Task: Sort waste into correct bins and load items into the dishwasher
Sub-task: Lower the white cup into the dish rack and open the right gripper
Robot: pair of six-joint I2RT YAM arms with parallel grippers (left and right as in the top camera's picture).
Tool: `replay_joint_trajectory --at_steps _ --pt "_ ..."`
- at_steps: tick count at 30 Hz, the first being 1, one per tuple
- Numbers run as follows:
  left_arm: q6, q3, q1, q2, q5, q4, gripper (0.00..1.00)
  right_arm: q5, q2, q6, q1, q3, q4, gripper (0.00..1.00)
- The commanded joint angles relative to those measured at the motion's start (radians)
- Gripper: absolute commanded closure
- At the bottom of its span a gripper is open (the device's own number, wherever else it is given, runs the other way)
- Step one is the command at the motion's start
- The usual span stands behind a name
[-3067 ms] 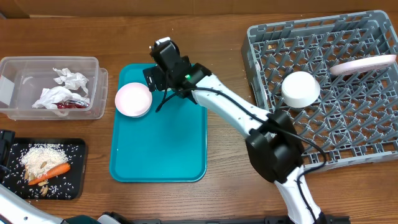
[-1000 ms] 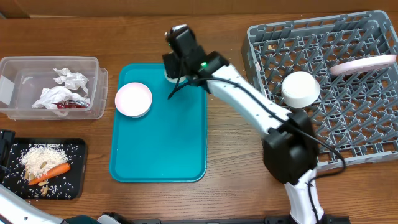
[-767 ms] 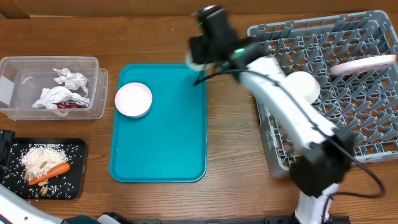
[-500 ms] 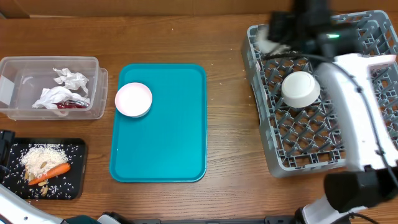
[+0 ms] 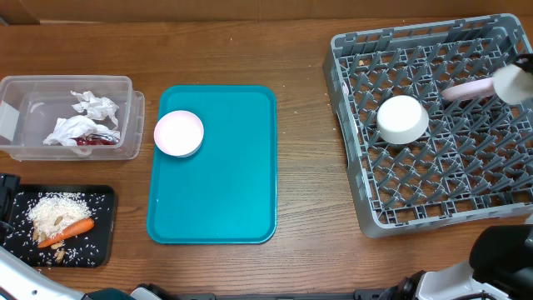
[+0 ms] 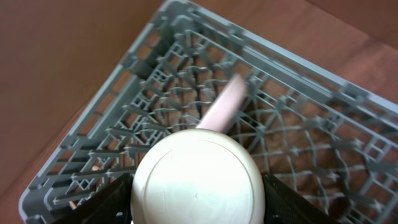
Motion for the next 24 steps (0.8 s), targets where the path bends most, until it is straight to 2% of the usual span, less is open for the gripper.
replay_joint_trajectory --at_steps 1,5,11,18,22,23,24 --pt "-0.006 0.002 0.003 -0.008 0.004 0.001 0.0 -0.104 -0.032 0.018 -0.061 0.016 -0.017 0.38" --pt "-0.006 0.002 0.003 -0.008 0.004 0.001 0.0 -0.037 -0.032 0.051 -0.1 0.016 -0.072 0.37" --pt "-0.006 0.002 0.003 -0.008 0.004 0.001 0.0 0.095 -0.021 0.068 -0.106 -0.027 -0.064 0.36" --pt "-0.006 0.002 0.003 -0.008 0.004 0.0 0.0 0.194 0.037 0.095 -0.106 -0.212 0.021 0.34" --pt "-0.006 0.002 0.003 -0.008 0.004 0.001 0.0 0.222 0.06 0.095 -0.106 -0.241 0.03 0.33" --pt "-0.006 0.002 0.003 -0.008 0.004 0.0 0.0 0.222 0.061 0.095 -0.106 -0.249 0.032 0.32" --pt "-0.006 0.002 0.003 -0.008 0.004 0.0 0.0 0.221 0.061 0.096 -0.106 -0.254 0.033 0.26"
